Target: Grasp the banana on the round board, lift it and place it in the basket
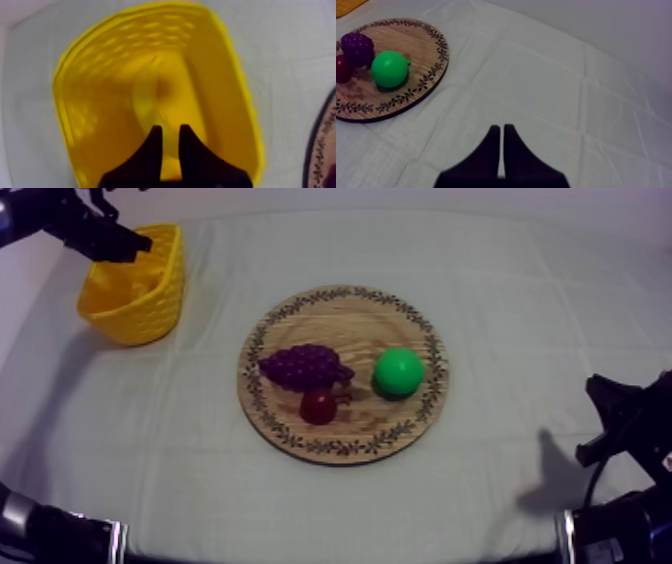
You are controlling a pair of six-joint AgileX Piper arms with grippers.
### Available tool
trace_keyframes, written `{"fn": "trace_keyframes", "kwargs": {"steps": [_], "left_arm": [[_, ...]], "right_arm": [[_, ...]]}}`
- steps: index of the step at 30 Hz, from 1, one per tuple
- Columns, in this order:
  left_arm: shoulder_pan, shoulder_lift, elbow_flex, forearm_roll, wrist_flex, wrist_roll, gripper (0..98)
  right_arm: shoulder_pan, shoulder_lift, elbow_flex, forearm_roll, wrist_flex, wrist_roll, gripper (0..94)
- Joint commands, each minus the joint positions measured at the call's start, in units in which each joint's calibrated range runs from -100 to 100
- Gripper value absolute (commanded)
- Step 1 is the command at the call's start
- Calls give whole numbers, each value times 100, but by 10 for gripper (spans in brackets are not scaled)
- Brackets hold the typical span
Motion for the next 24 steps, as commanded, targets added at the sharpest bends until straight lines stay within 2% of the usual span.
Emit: {"fn": "trace_keyframes", "kwargs": {"steps": [1,5,11,20,24], "left_arm": [[77,-1049,850,15,-272,62,42],[142,-2313,2028,67,-635,146,14],[65,-4411,3876,381,-1106,-12,4],[-5,-7219,6090,821,-1193,-294,2],[-2,-8420,6931,905,-1005,-324,2]], "right_arm": [[0,-4,-3,-2,4,1,5],[0,-4,-3,-2,4,1,5],[0,-4,-3,-2,4,1,5],[0,-4,-3,-2,4,1,5],[0,-4,-3,-2,4,1,5]]}}
